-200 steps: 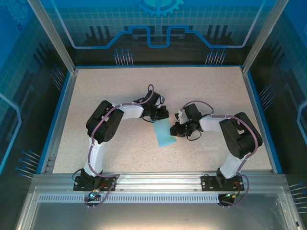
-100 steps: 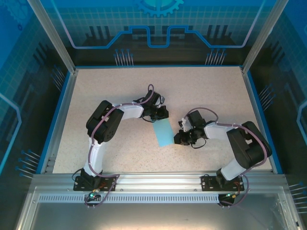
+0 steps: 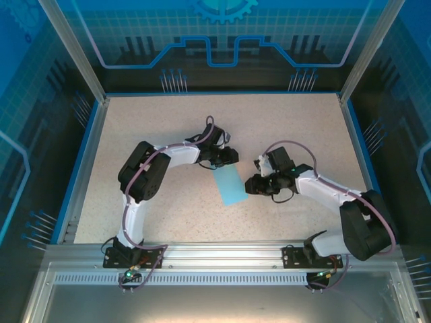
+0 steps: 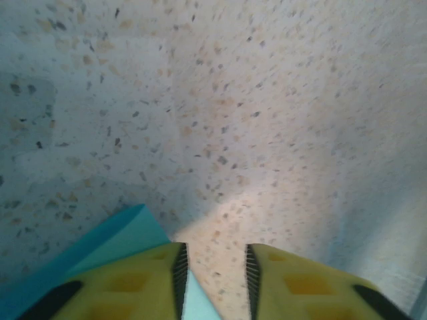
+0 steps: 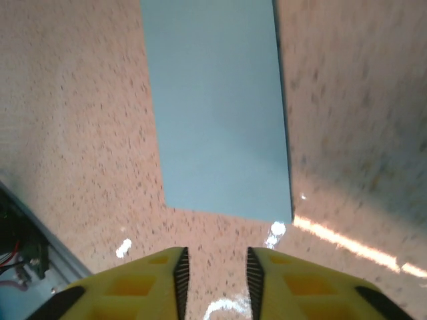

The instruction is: Fold a paper plane with a square sheet of paper (pick it up from the middle)

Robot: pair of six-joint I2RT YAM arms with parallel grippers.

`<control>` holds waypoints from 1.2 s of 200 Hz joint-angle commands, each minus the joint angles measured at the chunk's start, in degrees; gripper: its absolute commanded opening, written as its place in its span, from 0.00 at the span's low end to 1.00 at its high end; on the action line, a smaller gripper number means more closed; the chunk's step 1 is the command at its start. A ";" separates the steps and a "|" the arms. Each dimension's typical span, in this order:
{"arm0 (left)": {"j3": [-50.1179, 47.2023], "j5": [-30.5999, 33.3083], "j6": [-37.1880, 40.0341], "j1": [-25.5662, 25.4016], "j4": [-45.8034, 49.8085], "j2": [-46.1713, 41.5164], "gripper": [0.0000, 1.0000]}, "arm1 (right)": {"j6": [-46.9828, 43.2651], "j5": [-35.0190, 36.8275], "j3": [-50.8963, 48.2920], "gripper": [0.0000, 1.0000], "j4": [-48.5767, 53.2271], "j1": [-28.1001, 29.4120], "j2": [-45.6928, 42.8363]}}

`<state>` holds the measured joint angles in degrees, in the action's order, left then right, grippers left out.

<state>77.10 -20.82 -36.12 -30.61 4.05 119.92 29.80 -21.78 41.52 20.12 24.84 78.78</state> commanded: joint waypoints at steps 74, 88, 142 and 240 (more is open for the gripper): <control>-14.37 13.22 -6.16 3.91 2.97 -22.86 0.55 | -3.76 15.04 14.68 0.35 2.97 8.61 14.83; -17.82 14.01 -7.09 4.50 2.97 -25.11 0.58 | -2.89 15.14 15.25 0.33 3.31 10.15 17.34; -26.39 16.34 -8.42 7.03 4.69 -31.03 0.68 | 2.68 18.10 13.95 0.33 4.84 15.33 21.40; -34.29 14.89 -7.29 8.82 4.41 -37.89 0.84 | 7.62 18.15 16.58 0.36 3.03 17.90 16.27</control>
<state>44.58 -4.36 -43.94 -22.11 7.94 84.51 38.00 -6.00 55.72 21.65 44.56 99.42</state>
